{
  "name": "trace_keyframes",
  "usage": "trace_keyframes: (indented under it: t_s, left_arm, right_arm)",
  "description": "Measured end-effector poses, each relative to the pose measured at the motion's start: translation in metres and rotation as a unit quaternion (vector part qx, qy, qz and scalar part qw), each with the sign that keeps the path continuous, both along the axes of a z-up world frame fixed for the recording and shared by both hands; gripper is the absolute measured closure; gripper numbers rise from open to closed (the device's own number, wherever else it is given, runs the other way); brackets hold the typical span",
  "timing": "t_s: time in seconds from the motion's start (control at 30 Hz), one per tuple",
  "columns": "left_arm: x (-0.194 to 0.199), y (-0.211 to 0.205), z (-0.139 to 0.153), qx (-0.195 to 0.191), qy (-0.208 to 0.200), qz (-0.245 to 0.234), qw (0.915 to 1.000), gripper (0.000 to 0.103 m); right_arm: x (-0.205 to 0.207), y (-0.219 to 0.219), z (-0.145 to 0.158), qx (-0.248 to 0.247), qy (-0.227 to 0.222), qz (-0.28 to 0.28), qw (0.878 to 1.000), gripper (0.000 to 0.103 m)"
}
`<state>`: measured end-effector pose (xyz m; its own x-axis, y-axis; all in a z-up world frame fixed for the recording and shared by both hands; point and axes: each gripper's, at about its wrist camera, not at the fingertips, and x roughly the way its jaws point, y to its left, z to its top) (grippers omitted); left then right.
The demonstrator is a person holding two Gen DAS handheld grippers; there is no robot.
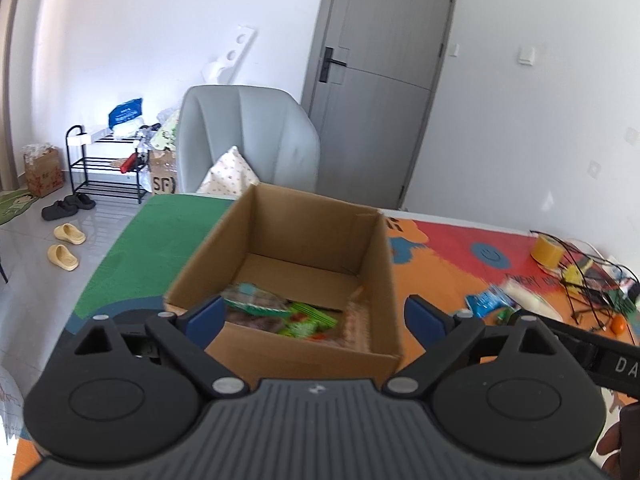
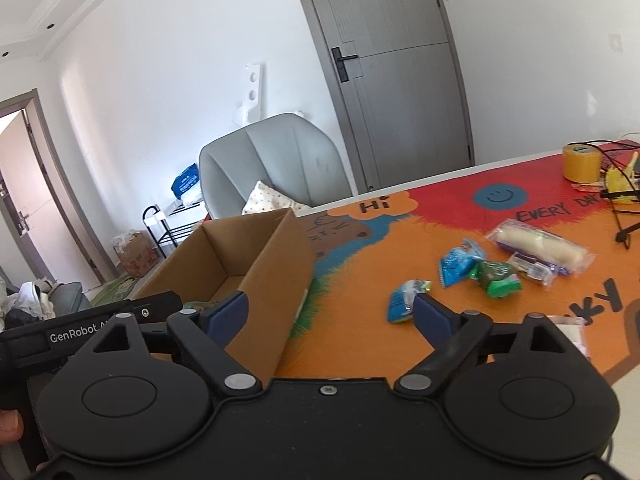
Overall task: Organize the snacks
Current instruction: 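Move both open tools from the box back toward the snacks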
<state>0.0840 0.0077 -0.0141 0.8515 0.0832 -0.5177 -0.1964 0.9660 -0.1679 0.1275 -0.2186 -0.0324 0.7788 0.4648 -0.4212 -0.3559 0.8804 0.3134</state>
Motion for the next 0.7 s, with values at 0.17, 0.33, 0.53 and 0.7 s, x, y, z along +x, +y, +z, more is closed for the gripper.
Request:
trace_keyframes:
  t_s: [0.17,0.33,0.53,0.7]
  left_arm:
    - [-0.001,-0.019,0.001,0.003,0.000,-0.017,0.9999,0.007]
    - [0.000,-0.040,0.000,0.005,0.000,-0.038,0.9992,0.007]
    - [0.002,-0.070,-0.003,0.012,0.002,-0.072,0.9973,0.007]
    - [0.008,-0.094,-0.006,0.016,0.007,-0.098,0.9950,0.007]
  right_arm:
    - [-0.003,-0.022,-0.002,0.000,0.002,-0.018,1.000,0.005]
    - [-0.007,-0.049,-0.008,0.006,0.008,-0.044,0.999,0.004]
    - [-0.009,-0.078,-0.017,0.011,0.016,-0.071,0.997,0.003]
    - [-0.009,-0.097,-0.026,0.016,0.023,-0.090,0.996,0.003]
